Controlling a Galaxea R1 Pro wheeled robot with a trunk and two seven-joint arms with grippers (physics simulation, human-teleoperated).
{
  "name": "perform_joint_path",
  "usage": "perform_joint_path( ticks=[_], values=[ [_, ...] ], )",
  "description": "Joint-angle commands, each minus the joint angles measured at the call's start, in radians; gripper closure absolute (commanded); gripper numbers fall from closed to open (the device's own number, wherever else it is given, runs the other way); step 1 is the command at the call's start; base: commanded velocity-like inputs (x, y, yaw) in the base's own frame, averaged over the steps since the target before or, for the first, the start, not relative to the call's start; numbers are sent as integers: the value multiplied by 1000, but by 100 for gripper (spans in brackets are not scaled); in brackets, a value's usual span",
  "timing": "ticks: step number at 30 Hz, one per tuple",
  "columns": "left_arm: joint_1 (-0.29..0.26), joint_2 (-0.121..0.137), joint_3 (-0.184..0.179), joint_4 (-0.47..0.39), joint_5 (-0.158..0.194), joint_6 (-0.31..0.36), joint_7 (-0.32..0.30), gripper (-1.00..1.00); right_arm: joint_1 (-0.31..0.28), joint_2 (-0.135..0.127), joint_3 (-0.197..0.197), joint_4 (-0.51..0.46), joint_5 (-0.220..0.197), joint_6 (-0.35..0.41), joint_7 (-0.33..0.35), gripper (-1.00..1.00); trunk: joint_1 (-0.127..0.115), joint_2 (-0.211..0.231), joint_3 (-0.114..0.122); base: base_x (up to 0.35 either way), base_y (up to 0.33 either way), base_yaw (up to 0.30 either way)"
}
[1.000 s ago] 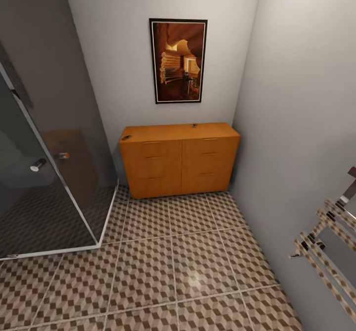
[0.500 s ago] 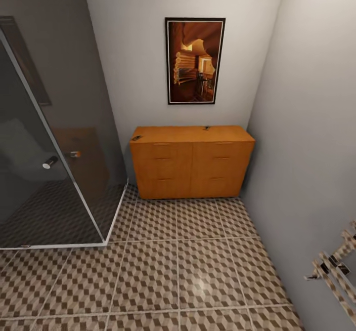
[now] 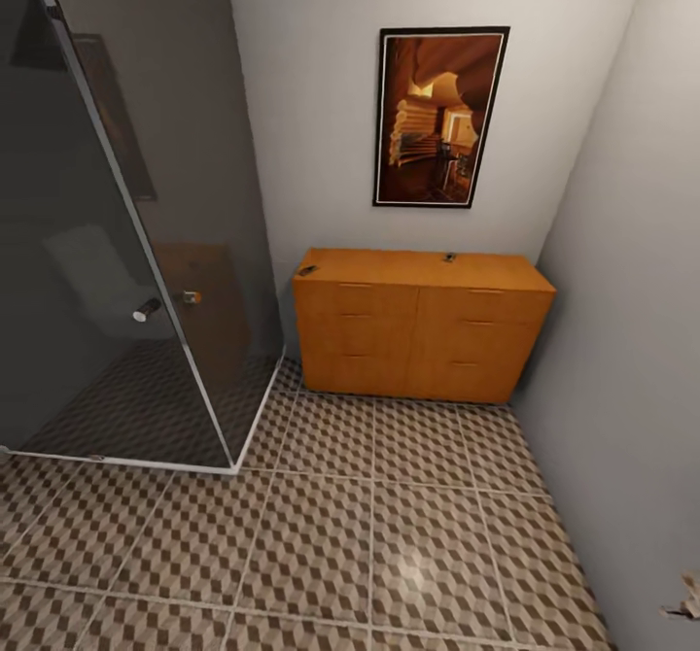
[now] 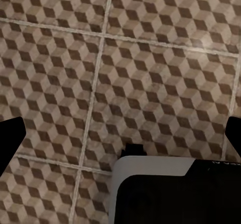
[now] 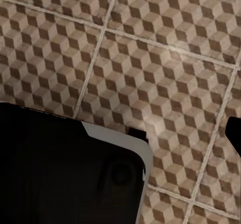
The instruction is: Take the four mousetraps from the cabinet in the bathroom and place them on the bathroom floor. Make sure all four end up on the same floor surface, and ensure that at least two of them are either under or directly next to the same bathroom sink.
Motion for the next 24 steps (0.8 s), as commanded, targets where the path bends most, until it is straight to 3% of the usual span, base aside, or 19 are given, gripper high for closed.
perform_joint_path(
  ticks=[1, 16, 24],
  values=[
    [-1, 0, -9, 0, 4, -3, 5, -100, -1, 0, 5, 1, -11, -3, 6, -100, 1, -2, -2, 120, -1, 126],
    [-1, 0, -9, 0, 4, -2, 4, -100, -1, -1, 5, 1, -11, -3, 6, -100, 1, -2, -3, 120, 0, 22],
    [-1, 0, -9, 0, 4, -3, 4, -100, -1, -1, 5, 1, -11, -3, 6, -100, 1, -2, -2, 120, 0, -152]
  ],
)
